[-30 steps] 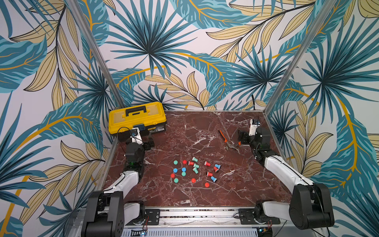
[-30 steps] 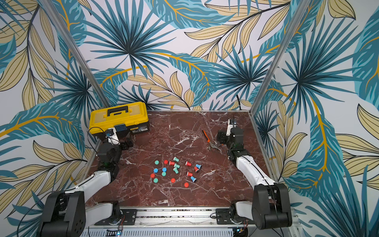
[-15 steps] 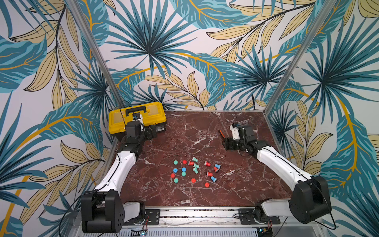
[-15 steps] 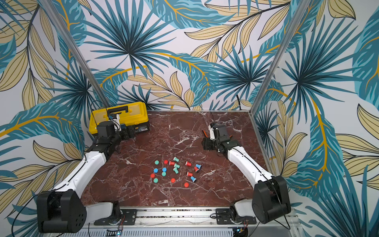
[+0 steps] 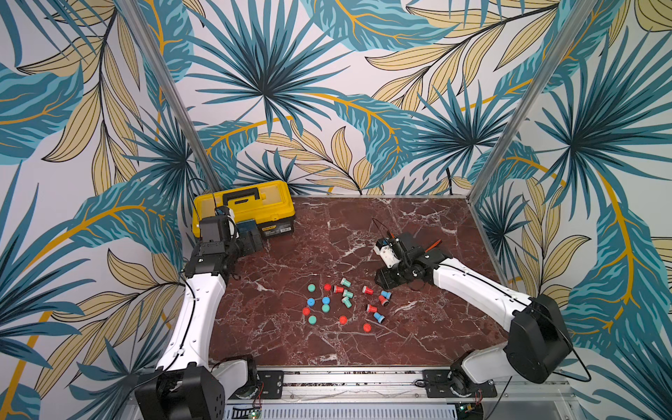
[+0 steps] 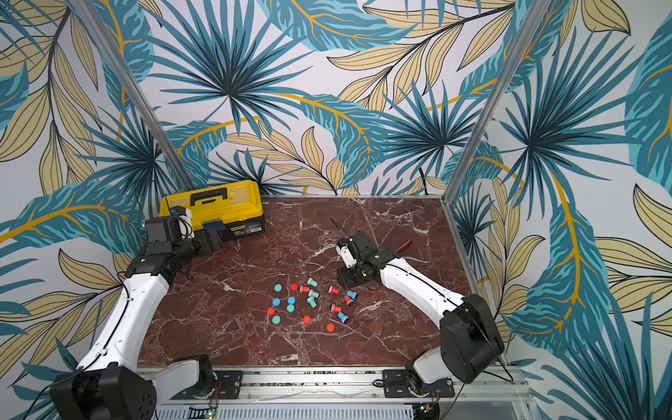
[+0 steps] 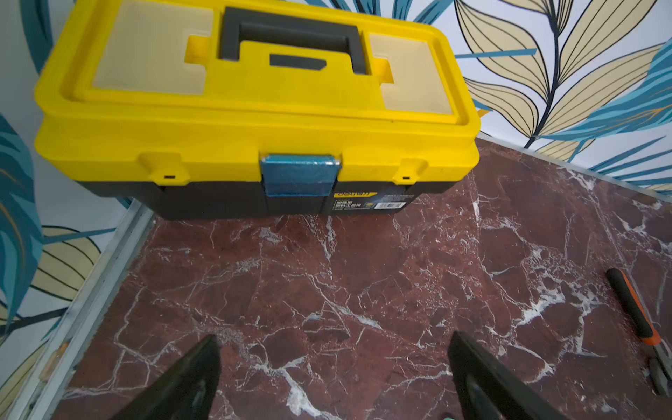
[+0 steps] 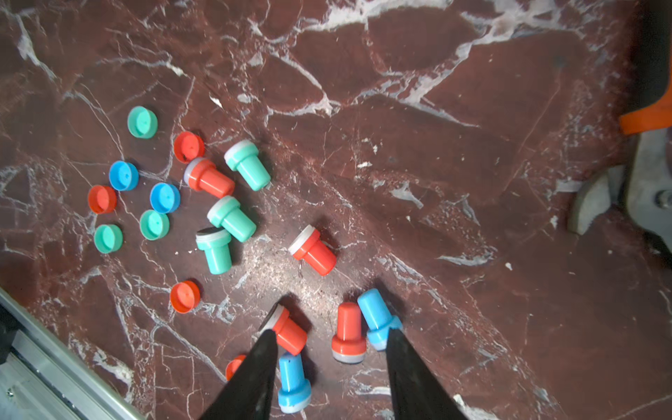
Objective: Close the stamp cap
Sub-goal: Pick up the stamp from the center of the board.
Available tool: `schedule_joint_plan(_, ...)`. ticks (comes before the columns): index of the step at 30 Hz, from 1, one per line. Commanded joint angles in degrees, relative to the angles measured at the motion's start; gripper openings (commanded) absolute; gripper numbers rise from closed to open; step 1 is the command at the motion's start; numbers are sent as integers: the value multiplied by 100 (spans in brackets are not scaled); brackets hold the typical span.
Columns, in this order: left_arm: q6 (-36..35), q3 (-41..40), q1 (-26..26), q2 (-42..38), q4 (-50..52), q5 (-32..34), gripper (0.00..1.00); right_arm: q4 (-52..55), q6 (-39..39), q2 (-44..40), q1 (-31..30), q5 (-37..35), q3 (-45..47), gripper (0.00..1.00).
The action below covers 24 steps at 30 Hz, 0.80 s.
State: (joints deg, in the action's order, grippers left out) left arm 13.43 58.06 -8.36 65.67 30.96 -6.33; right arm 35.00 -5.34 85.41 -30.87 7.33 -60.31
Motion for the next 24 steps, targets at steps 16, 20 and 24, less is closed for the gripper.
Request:
schedule_joint_plan(16,89,-102,-26,-92,181,-96,100,304,1270,1491,-599,-540,-641,34)
schedule_joint_plan(20,105,-44,-29,28,182,-230,100,205,1296,1647,-633,-652,-639,34)
schedule_joint_plan(24,102,-32,-31,44,182,-195,99,123,1343,1739,-651,-687,-639,34)
